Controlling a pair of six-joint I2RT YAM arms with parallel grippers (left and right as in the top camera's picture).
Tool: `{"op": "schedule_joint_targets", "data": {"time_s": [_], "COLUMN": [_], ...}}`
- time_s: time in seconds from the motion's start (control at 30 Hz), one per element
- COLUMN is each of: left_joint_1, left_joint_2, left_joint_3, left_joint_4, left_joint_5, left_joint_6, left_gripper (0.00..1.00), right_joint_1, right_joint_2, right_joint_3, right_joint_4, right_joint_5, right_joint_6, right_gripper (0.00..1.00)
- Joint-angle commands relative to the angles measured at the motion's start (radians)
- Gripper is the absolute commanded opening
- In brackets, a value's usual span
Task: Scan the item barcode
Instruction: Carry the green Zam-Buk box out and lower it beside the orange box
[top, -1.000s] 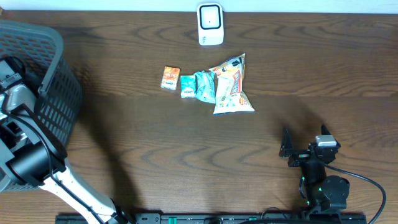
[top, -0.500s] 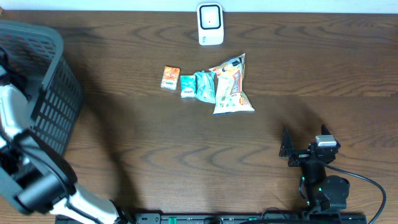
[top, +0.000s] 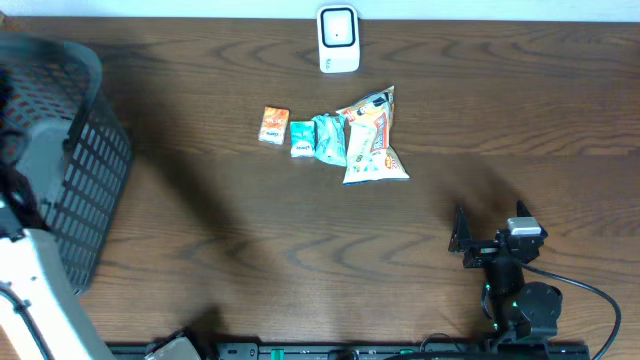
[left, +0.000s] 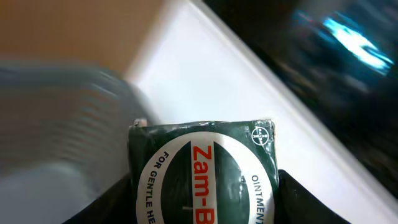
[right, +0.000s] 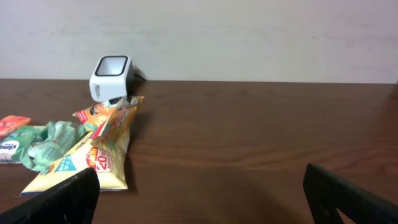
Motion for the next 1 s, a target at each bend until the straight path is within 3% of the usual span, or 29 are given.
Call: {"op": "schedule_joint_targets", "data": {"time_s": [0.0, 0.2, 0.37, 0.57, 0.67, 0.87, 0.97], "left_joint_1": [-0.150, -0.472, -0.657, -0.749, -0.761, -0.761, -0.761], "left_joint_2": [0.024, 0.125, 0.270, 0.448, 0.536, 0.610, 0.611], "left_joint_3": [0.009, 0.009, 0.009, 0.009, 0.009, 0.009, 0.009], "left_joint_4": [-0.019, -0.084, -0.155, -0.247, -0.286, -0.327, -0.340], "left_joint_5": [0.264, 0.246, 0.094, -0.093, -0.173, -0.172, -0.173], "left_joint_6": [-0.068, 0.033, 0.126, 0.192, 0.196, 0.214, 0.215], "left_gripper": [0.47, 0.47, 0.47, 0.48, 0.54, 0.69, 0.72], "right_joint_1": [-0.005, -0.005, -0.005, -0.005, -0.005, -0.005, -0.005], "right_joint_2": [-0.005, -0.005, -0.005, -0.005, -0.005, -0.005, -0.005], "right_joint_3": [-0.002, -0.002, -0.002, -0.002, -0.002, -0.002, -0.002], "right_joint_4": [-0.003, -0.003, -0.003, -0.003, -0.003, -0.003, -0.003], "right_joint_5": [0.000, 0.000, 0.000, 0.000, 0.000, 0.000, 0.000], "right_joint_6": [0.011, 0.011, 0.011, 0.011, 0.011, 0.011, 0.011], "right_gripper": [0.99, 0.99, 0.99, 0.99, 0.99, 0.99, 0.99]}}
